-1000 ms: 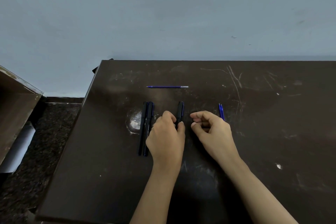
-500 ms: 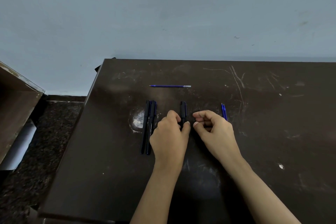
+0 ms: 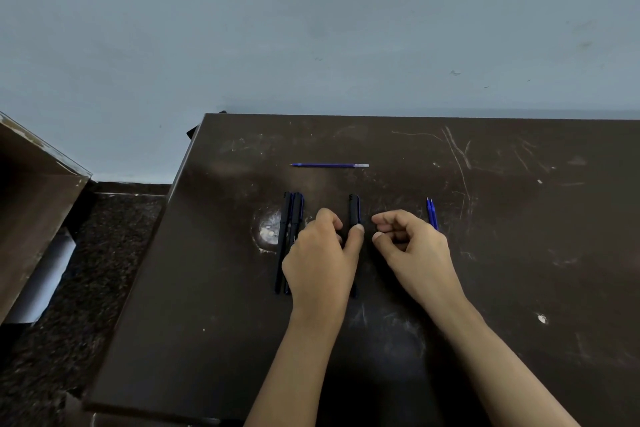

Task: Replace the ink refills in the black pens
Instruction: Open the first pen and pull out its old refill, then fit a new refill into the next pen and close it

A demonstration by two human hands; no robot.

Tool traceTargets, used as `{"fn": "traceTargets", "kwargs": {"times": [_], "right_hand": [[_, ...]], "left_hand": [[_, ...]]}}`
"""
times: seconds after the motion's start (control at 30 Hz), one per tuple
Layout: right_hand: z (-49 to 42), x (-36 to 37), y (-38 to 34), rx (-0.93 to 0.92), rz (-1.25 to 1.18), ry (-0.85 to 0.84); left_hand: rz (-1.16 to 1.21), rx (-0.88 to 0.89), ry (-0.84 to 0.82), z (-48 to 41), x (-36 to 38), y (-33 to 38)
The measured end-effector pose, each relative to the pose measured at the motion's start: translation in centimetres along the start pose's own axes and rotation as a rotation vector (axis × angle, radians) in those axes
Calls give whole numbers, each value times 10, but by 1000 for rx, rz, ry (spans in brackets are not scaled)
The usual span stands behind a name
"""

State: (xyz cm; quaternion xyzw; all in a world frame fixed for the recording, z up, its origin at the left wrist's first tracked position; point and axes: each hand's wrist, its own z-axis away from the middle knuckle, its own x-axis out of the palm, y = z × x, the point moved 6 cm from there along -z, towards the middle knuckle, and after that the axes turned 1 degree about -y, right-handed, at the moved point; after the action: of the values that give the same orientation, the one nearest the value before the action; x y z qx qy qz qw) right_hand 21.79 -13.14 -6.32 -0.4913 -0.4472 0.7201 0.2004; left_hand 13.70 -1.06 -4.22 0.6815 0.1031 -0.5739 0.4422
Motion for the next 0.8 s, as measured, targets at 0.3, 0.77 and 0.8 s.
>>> {"fn": "traceTargets", "kwargs": {"times": [0.3,0.77,0.8], "right_hand": [[0,2,-4,12,-19,-1],[2,6,-16,2,-27,-3],[2,6,-16,1,-23,-4]], "left_hand": [[-89,-25,146,-4,-29,-20],[-81,-149,0,-4,-28,-33],[-80,-150,-2,-4,-28,-33]]}}
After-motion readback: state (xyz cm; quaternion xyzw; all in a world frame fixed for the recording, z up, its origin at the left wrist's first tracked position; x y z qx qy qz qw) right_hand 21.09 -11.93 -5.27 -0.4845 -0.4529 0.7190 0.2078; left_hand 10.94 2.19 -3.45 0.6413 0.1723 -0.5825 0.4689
